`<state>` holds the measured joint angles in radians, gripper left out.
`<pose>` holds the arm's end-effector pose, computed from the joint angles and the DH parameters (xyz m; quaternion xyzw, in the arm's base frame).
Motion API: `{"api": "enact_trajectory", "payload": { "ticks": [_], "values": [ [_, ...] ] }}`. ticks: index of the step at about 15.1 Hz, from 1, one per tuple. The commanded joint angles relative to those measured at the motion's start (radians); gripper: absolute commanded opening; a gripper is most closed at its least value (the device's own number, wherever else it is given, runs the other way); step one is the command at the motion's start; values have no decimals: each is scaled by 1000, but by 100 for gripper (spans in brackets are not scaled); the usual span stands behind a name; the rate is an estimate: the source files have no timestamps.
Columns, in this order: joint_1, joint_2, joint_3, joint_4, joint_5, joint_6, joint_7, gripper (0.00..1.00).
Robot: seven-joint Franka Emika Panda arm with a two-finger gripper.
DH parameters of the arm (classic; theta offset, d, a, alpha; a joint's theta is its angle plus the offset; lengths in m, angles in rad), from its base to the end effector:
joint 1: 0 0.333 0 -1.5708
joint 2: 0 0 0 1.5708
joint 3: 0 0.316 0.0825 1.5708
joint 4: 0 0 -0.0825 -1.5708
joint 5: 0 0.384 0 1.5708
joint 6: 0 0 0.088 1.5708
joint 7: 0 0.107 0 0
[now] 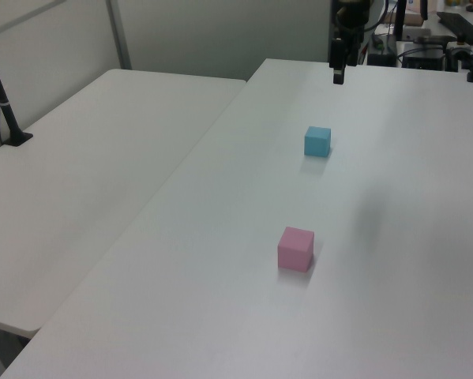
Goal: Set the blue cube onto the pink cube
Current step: 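Move the open gripper down over the light-blue cube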
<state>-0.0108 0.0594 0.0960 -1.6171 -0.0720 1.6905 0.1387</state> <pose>0.5797 0.0411 0.5797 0.9992 -0.0228 0.0108 0.0319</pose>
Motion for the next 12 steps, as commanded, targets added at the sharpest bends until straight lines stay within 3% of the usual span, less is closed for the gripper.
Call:
{"api": "enact_trajectory", "payload": {
  "ticks": [1,10,12],
  "values": [
    [-15,-26,5,-27,15,-22,-11,100],
    [-15,-20,2,-26,17,-11,-21,100],
    [-23,-7,-5,-26,20,-2,-106,100]
  ]
}}
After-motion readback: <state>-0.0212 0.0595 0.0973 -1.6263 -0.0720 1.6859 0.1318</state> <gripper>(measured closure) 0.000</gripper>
